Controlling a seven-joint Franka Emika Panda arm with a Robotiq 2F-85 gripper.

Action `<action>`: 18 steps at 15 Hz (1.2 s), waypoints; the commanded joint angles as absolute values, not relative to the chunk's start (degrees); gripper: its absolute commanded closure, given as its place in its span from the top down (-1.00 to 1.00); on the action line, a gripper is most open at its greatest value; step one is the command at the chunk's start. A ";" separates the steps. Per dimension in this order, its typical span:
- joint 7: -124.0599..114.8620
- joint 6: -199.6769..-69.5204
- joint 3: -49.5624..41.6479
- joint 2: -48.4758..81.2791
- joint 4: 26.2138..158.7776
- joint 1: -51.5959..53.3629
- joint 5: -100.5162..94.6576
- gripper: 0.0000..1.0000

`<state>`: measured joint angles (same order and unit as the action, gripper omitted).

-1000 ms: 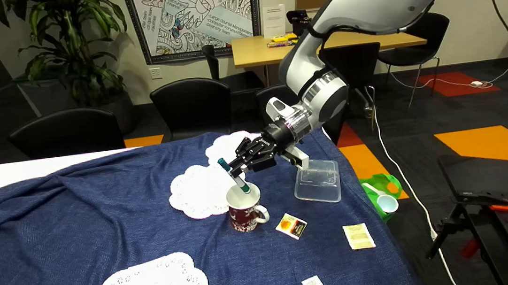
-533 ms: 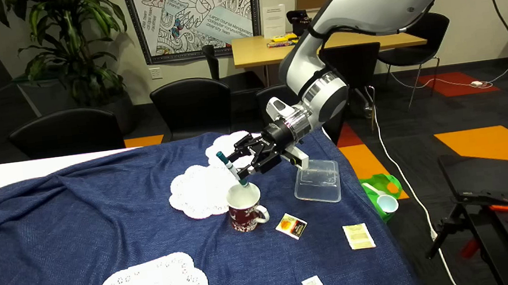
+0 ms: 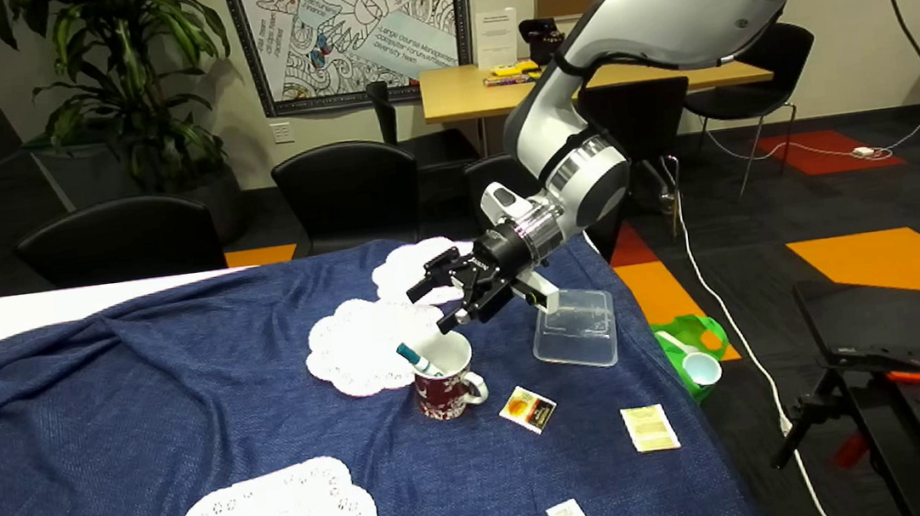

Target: Put the marker in the cup

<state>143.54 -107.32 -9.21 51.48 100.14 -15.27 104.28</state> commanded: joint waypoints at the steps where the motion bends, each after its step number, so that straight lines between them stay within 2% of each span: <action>1: 145.89 -107.20 -9.65 48.20 102.91 -14.17 105.42 1.00; 18: 145.08 -110.12 -9.88 20.24 118.12 -9.19 103.85 1.00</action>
<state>146.77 -107.72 -9.22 25.38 114.93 -10.78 104.26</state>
